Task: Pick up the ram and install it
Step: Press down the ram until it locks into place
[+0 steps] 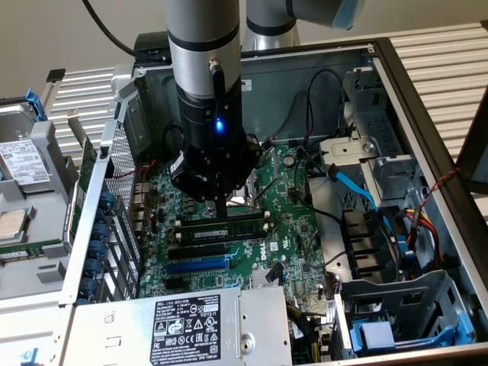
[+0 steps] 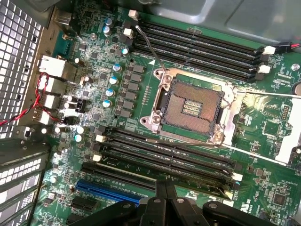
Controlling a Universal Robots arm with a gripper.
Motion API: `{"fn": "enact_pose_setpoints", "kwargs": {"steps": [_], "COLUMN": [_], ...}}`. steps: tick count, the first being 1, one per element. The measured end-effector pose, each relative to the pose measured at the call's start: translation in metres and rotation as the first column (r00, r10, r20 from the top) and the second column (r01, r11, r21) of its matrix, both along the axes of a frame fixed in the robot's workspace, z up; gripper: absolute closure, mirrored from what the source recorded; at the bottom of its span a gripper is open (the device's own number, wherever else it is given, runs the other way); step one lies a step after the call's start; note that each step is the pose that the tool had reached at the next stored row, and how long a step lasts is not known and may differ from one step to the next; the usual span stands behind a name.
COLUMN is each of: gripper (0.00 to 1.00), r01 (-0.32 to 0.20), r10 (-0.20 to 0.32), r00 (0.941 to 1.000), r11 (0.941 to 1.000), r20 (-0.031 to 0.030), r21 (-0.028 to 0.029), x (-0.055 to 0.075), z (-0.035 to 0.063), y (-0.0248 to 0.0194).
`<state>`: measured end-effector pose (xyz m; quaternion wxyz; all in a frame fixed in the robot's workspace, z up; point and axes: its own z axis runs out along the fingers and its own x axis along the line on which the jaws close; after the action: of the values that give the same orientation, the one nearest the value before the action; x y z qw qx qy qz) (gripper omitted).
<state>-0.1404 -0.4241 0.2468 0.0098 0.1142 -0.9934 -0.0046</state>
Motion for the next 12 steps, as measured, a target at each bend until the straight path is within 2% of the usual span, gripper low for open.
{"fn": "enact_pose_setpoints", "kwargs": {"steps": [5,8,12], "gripper": [0.89,0.89,0.89], "r01": [0.000,0.000,0.002], "r10": [0.000,0.000,-0.002], "r00": [1.0000,1.0000,0.9998], "r11": [1.0000,1.0000,1.0000], "r20": [-0.0006,-0.0073,-0.0214], "r21": [0.0000,0.0033,0.0065], "x": [-0.013,-0.019,-0.026], "z": [0.0000,0.0000,0.0000], "y": [-0.0031,-0.0033,-0.0033]}}
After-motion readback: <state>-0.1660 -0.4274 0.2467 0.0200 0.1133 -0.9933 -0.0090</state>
